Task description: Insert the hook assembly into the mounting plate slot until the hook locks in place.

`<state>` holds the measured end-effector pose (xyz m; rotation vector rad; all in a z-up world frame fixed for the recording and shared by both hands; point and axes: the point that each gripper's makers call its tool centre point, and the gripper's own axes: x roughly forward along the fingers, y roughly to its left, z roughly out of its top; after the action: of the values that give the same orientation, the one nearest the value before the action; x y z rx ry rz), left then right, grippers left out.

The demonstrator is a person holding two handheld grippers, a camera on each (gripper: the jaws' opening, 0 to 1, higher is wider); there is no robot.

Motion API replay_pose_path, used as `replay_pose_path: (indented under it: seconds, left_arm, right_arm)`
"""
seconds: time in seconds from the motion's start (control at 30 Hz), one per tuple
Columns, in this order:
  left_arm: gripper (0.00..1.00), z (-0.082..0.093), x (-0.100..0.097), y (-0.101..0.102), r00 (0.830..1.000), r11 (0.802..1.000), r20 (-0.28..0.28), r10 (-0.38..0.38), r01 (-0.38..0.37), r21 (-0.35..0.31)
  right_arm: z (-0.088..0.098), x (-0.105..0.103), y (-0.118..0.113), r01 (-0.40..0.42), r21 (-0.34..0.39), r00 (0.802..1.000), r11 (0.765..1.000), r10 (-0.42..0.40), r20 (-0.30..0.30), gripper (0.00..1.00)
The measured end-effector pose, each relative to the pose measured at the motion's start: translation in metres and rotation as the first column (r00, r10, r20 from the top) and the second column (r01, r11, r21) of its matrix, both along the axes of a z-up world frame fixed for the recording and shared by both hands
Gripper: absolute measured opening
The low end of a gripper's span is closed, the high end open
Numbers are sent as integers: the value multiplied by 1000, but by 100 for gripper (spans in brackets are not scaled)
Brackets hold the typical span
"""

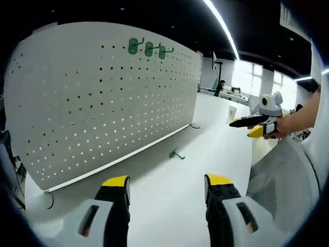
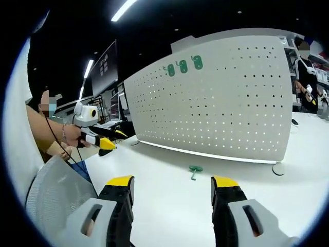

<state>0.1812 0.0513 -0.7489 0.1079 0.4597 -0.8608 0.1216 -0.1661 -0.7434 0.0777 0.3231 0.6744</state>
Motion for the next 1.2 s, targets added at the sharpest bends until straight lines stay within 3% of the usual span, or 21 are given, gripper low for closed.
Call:
replay_pose_path:
  seconds: [0.6, 1.0, 1.2]
  left_arm:
    - [61, -10, 32, -45, 987, 983, -34, -159, 162, 90]
    - [61, -28, 43, -69, 965, 954, -70, -252, 260, 147]
    - [61, -40, 46, -79, 949, 930, -90, -303, 315, 189]
  right_arm:
    - [4, -5, 2, 3, 17, 1000, 1000, -3, 1, 58]
    - [5, -8, -1, 0, 6, 1000, 1000, 0, 13, 57]
    - [0, -9, -4, 10, 14, 1000, 1000, -9, -25, 60]
